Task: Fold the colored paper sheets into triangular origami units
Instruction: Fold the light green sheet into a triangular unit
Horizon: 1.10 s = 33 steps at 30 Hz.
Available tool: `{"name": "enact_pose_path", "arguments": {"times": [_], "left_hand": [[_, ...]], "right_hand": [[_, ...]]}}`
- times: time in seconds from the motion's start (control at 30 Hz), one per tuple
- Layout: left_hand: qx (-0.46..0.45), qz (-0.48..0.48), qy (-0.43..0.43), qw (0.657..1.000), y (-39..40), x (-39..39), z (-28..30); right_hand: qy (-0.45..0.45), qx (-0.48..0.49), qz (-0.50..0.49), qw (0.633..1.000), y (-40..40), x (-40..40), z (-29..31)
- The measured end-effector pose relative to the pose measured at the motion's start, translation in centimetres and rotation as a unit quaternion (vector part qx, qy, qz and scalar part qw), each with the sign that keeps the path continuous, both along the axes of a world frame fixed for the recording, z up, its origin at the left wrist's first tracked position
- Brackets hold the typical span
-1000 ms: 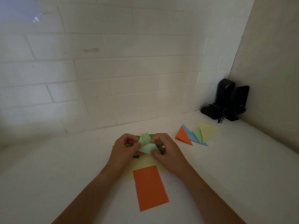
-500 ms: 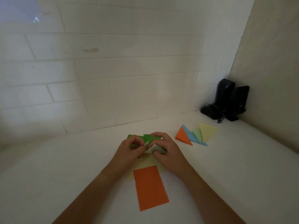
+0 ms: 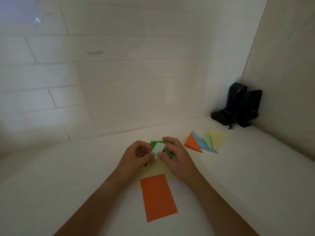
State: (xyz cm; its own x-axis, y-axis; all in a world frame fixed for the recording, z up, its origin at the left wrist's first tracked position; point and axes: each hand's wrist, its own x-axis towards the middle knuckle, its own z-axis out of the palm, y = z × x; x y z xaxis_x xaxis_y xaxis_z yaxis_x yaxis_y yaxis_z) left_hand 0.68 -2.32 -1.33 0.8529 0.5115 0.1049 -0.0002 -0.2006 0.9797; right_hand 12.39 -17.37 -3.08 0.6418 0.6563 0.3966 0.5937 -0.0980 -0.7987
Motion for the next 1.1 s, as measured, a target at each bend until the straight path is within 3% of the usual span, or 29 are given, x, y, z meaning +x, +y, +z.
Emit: {"name": "enact_pose_path", "arguments": {"times": [0.17, 0.33, 0.57, 0.83, 1.1], "left_hand": [[0.002, -0.033, -0.013, 0.999, 0.0, 0.0, 0.0], [0.083, -0.042, -0.03, 0.995, -0.1, 0.1, -0.3], [0.044, 0.018, -0.034, 0.998, 0.3, 0.0, -0.4], [0.071, 0.017, -0.032, 0.997, 0.2, -0.1, -0.2], [0.08, 0.042, -0.038, 0.995, 0.3, -0.2, 0.0]], "right_hand": [[-0.004, 0.007, 0.002, 1.0, 0.0, 0.3, -0.2], [-0.003, 0.006, 0.009, 1.0, 0.0, 0.3, -0.1], [0.003, 0.008, 0.013, 1.0, 0.0, 0.1, -0.1], [0.097, -0.004, 0.045, 0.994, -0.5, -0.8, 0.8], [0.085, 0.001, 0.072, 0.994, -0.7, -1.2, 1.3]]}}
